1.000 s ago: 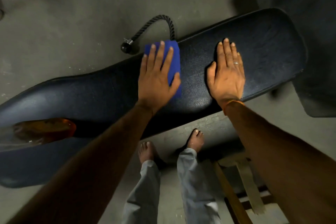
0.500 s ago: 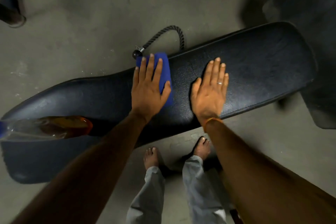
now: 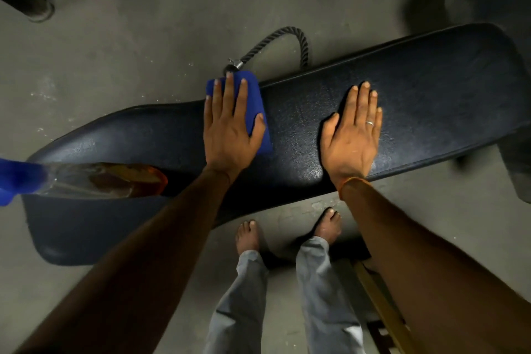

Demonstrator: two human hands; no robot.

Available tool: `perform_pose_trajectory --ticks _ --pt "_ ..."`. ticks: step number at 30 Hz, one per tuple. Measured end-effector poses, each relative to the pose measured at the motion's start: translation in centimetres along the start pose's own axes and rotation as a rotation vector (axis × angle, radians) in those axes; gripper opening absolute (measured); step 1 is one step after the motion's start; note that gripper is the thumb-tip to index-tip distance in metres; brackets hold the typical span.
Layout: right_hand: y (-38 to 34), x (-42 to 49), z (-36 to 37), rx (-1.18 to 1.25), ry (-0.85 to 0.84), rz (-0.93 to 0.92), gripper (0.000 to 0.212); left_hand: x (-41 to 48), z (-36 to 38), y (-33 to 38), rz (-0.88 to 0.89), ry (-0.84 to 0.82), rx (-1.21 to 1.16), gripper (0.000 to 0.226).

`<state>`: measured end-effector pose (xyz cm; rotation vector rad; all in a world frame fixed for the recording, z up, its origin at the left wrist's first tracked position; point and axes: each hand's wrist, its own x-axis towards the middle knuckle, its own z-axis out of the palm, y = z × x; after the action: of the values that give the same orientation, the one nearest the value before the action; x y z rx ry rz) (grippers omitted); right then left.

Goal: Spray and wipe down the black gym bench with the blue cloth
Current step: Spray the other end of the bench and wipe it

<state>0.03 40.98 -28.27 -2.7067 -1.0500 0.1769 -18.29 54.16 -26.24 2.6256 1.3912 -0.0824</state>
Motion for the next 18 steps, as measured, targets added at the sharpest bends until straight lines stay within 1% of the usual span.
perform_pose_trajectory --ticks 2,4,7,8,10,12,14,16,18 --pt "-0.1 -0.1 -0.1 -0.001 -0.002 -0.001 0.062 -1.9 0.2 0.4 -0.079 0.030 0.006 0.073" --pt "-0.2 0.0 -0.3 0.002 -0.008 0.000 0.062 -6.1 0.2 0.7 -0.100 0.033 -0.003 0.073" --pt "-0.4 -0.1 -0.6 0.005 -0.009 0.002 0.063 -10.4 0.1 -0.7 -0.013 -0.078 0.008 0.076" --pt "-0.4 -0.1 -0.5 0.001 -0.004 0.002 0.063 -10.1 0.0 -1.6 0.036 -0.074 0.013 0.076" --pt "-0.3 -0.2 -0.3 -0.006 0.000 -0.005 0.062 -7.6 -0.1 -2.9 0.071 0.010 0.018 0.074" --pt "-0.3 -0.2 -0.2 -0.013 0.008 -0.007 0.062 -4.6 -0.3 -3.4 -0.008 0.047 0.013 0.073" --pt "-0.3 -0.4 0.0 -0.018 0.019 -0.011 0.061 -4.0 -0.3 -3.3 -0.101 0.055 0.004 0.072" --pt "-0.5 -0.5 -0.1 -0.015 0.023 0.002 0.061 -6.5 0.0 -2.9 -0.133 0.076 0.006 0.072" --pt "-1.2 -0.9 -0.3 0.004 0.013 0.048 0.062 -10.4 0.0 -2.7 -0.120 0.031 0.007 0.073"
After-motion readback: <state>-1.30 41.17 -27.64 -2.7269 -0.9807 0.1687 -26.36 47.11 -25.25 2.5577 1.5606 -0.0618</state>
